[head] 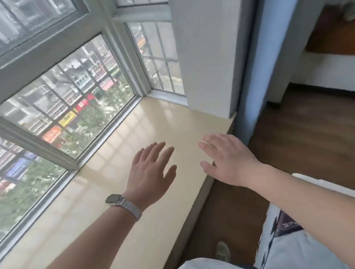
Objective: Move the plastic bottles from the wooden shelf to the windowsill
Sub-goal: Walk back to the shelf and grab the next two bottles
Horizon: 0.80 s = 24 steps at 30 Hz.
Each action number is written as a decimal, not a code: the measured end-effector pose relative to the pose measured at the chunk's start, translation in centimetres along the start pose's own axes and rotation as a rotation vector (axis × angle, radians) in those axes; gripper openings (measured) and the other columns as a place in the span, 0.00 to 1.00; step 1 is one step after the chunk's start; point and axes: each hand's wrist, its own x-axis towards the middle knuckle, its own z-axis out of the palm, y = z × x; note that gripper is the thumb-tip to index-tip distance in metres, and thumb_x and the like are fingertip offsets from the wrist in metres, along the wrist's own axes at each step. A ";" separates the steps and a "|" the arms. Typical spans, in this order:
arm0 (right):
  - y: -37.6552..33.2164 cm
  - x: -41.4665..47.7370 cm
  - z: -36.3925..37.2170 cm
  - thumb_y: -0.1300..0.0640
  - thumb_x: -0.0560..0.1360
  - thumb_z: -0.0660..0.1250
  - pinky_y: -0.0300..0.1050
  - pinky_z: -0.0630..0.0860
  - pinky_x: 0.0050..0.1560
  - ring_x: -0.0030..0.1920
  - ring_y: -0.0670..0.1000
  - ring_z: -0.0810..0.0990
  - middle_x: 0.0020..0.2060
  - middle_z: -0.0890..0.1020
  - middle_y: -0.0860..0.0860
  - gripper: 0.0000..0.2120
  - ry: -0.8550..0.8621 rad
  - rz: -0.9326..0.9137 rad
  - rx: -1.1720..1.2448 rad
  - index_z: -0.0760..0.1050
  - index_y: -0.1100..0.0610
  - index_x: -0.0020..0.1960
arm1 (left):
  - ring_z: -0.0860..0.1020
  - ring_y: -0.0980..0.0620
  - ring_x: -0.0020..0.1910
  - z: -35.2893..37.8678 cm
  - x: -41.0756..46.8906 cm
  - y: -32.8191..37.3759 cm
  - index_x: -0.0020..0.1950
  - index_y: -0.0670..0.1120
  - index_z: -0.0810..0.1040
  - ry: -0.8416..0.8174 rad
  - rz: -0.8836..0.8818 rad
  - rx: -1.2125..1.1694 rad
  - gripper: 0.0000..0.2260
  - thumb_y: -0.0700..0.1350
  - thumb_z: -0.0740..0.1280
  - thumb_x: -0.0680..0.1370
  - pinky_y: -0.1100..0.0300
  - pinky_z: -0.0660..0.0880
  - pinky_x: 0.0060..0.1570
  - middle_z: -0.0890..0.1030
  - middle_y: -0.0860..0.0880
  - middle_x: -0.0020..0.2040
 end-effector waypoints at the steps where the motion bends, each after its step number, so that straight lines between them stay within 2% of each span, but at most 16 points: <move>1: 1.3 -0.5 -0.5 0.41 0.80 0.55 0.53 0.59 0.70 0.71 0.58 0.64 0.73 0.67 0.55 0.28 0.003 0.027 -0.001 0.66 0.56 0.73 | 0.72 0.37 0.70 0.3 1.4 0.9 0.71 0.47 0.75 0.003 0.031 -0.005 0.22 0.53 0.67 0.79 0.38 0.68 0.68 0.76 0.42 0.70; 3: 3.7 -1.7 -1.5 0.42 0.79 0.58 0.55 0.62 0.69 0.70 0.59 0.66 0.71 0.70 0.56 0.27 0.024 0.096 0.000 0.68 0.58 0.71 | 0.72 0.38 0.70 0.8 4.1 2.8 0.71 0.47 0.75 -0.001 0.099 -0.016 0.22 0.55 0.64 0.79 0.39 0.68 0.68 0.76 0.42 0.70; 7: 8.2 -4.6 -3.0 0.44 0.76 0.63 0.58 0.72 0.59 0.62 0.61 0.75 0.61 0.79 0.58 0.24 0.107 0.266 0.019 0.76 0.60 0.64 | 0.73 0.39 0.70 1.6 9.5 6.8 0.70 0.47 0.75 -0.013 0.233 -0.032 0.23 0.57 0.59 0.79 0.39 0.68 0.68 0.77 0.42 0.70; 10: 10.8 -6.7 -3.5 0.44 0.74 0.63 0.57 0.74 0.56 0.58 0.61 0.77 0.57 0.81 0.57 0.24 0.157 0.401 0.031 0.78 0.60 0.61 | 0.72 0.39 0.70 2.4 12.9 9.7 0.70 0.48 0.76 -0.012 0.344 -0.023 0.23 0.56 0.59 0.79 0.40 0.67 0.68 0.76 0.43 0.70; 14: 13.5 -8.5 -3.6 0.46 0.73 0.65 0.57 0.75 0.56 0.57 0.61 0.79 0.56 0.81 0.57 0.22 0.243 0.537 0.029 0.79 0.60 0.58 | 0.74 0.38 0.69 3.6 17.2 12.8 0.68 0.47 0.77 -0.001 0.501 -0.035 0.22 0.55 0.59 0.79 0.40 0.69 0.67 0.77 0.43 0.69; 19: 17.4 -9.0 -4.1 0.43 0.73 0.58 0.56 0.74 0.55 0.58 0.59 0.78 0.56 0.81 0.55 0.25 0.263 0.674 -0.019 0.79 0.58 0.59 | 0.75 0.39 0.67 5.9 23.2 15.9 0.67 0.46 0.79 -0.005 0.661 -0.061 0.22 0.54 0.60 0.78 0.41 0.71 0.65 0.78 0.42 0.68; 24: 21.7 -7.3 -4.5 0.45 0.73 0.67 0.56 0.72 0.57 0.61 0.59 0.77 0.60 0.79 0.55 0.23 0.253 0.812 -0.061 0.78 0.57 0.62 | 0.76 0.37 0.66 8.5 30.1 18.4 0.67 0.45 0.79 -0.007 0.761 -0.123 0.20 0.52 0.64 0.78 0.39 0.72 0.63 0.78 0.41 0.67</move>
